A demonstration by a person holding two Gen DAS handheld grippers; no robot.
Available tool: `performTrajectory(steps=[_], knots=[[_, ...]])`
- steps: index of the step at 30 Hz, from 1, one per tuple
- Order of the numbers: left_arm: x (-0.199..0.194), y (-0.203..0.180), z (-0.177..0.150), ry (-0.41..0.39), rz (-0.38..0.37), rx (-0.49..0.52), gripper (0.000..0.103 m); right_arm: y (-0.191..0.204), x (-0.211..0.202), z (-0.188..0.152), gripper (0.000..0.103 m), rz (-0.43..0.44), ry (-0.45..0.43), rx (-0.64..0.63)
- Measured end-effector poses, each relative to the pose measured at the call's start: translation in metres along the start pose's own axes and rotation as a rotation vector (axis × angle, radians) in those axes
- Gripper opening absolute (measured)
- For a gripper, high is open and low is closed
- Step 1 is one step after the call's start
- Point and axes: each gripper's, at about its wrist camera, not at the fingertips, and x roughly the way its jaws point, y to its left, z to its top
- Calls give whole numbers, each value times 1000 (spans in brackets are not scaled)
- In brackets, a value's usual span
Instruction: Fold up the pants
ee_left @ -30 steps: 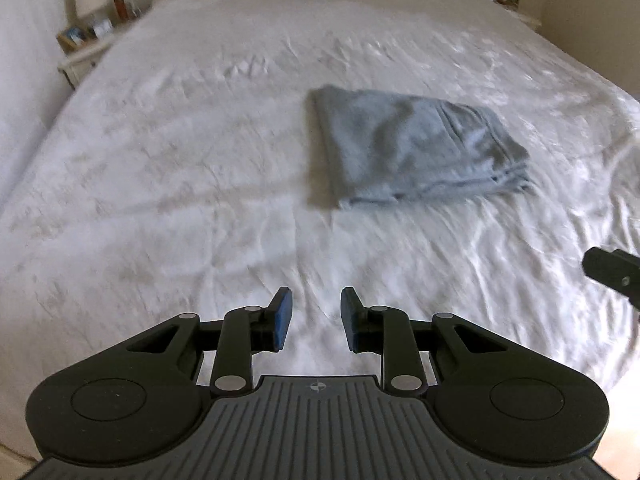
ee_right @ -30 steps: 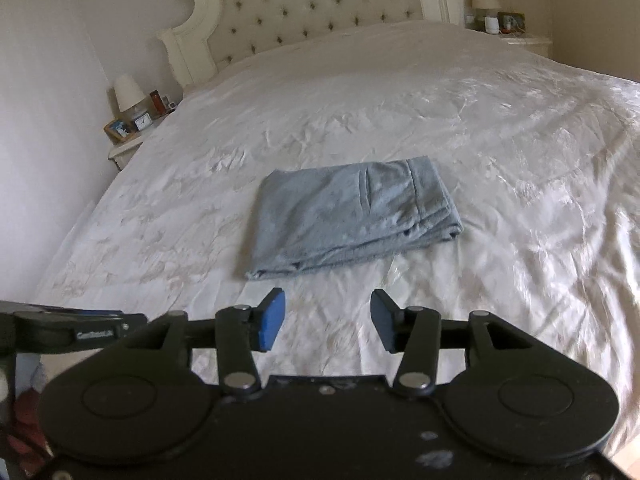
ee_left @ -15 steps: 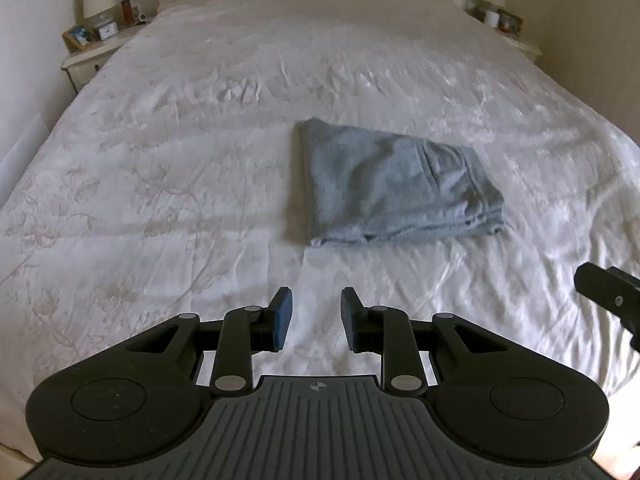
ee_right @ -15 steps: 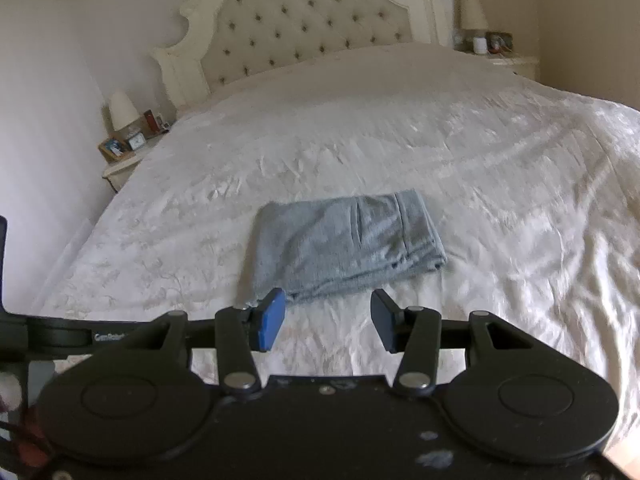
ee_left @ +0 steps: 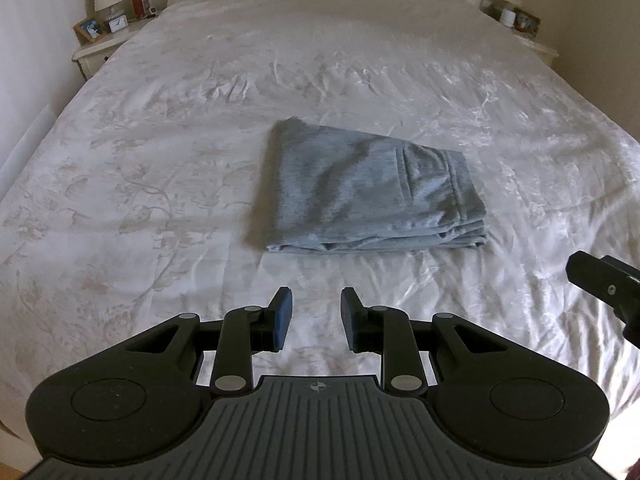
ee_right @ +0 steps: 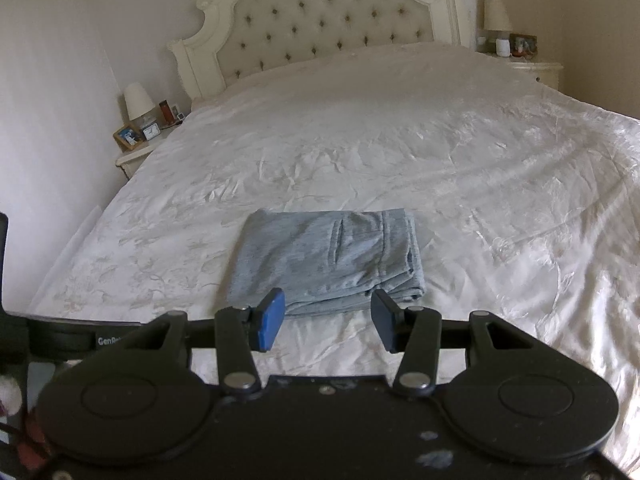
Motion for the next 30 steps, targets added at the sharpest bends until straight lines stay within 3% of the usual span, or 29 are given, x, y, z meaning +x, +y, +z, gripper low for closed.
performTrajectory(steps=[11,30], knots=[[6,-21,3,9,47,-53,26,-26,18,15,51,76,37,-49],[15,-13,9,47,102,-80,26,-20,46,23,51,141,90,-76]])
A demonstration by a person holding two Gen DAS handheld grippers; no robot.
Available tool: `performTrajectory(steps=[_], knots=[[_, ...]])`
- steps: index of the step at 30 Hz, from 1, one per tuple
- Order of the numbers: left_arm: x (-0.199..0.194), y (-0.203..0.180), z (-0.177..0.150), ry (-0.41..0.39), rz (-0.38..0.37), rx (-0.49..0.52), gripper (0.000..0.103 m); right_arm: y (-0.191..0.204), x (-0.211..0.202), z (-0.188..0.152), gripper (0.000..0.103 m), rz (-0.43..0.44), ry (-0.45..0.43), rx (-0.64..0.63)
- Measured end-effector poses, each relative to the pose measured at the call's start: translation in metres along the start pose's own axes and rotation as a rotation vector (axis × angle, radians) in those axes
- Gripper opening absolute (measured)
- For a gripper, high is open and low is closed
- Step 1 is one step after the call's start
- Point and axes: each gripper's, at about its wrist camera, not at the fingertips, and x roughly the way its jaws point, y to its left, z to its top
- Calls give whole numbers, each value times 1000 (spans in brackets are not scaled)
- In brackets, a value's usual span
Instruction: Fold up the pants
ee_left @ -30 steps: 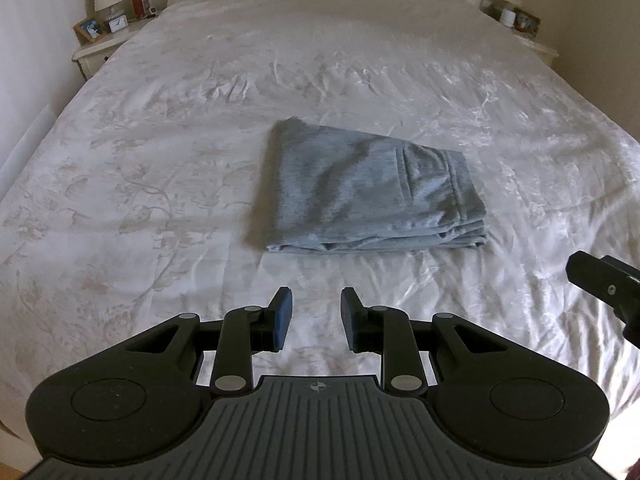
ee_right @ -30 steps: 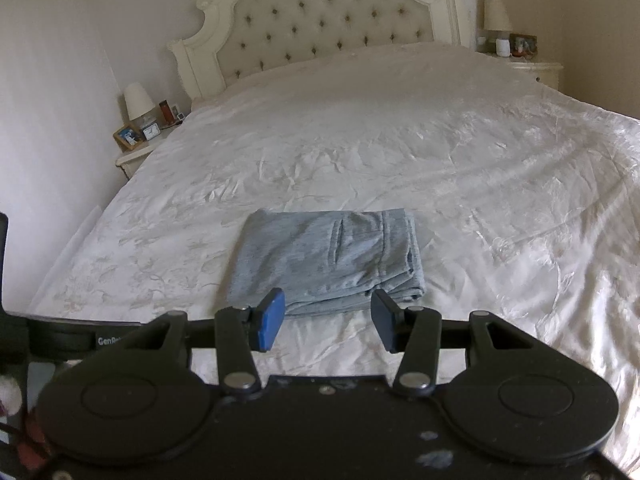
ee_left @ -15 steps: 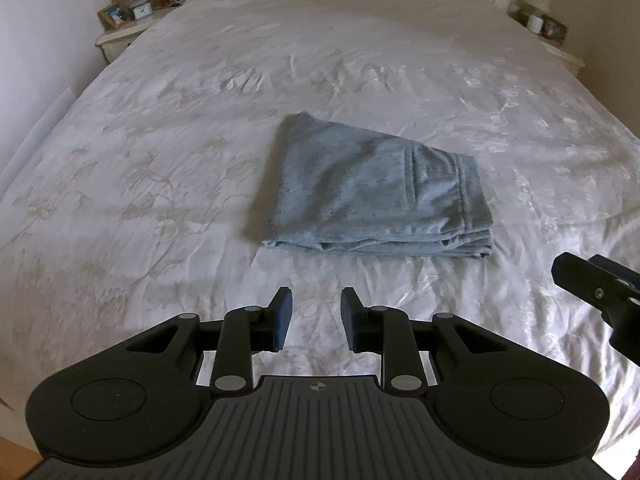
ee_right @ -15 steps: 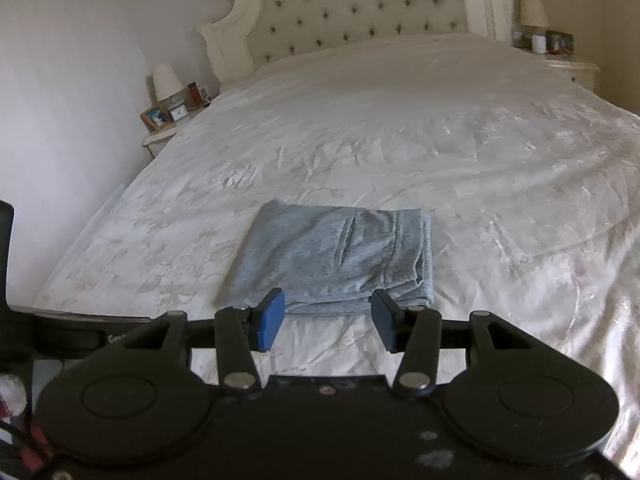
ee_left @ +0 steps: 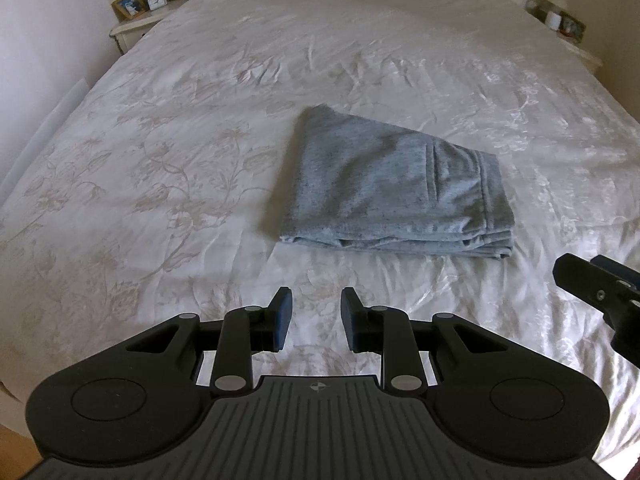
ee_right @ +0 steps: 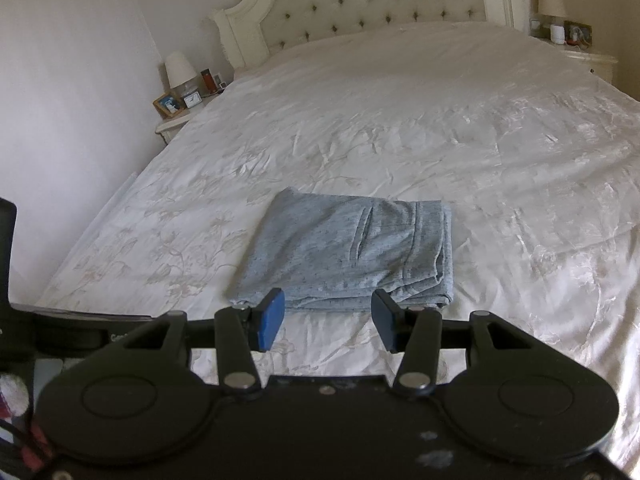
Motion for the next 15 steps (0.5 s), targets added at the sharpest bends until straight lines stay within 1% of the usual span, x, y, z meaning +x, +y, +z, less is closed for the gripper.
performTrajectory(steps=[15], knots=[[18,-1,12,28,8,23,26,-1,16,10,52,-7,25,14]])
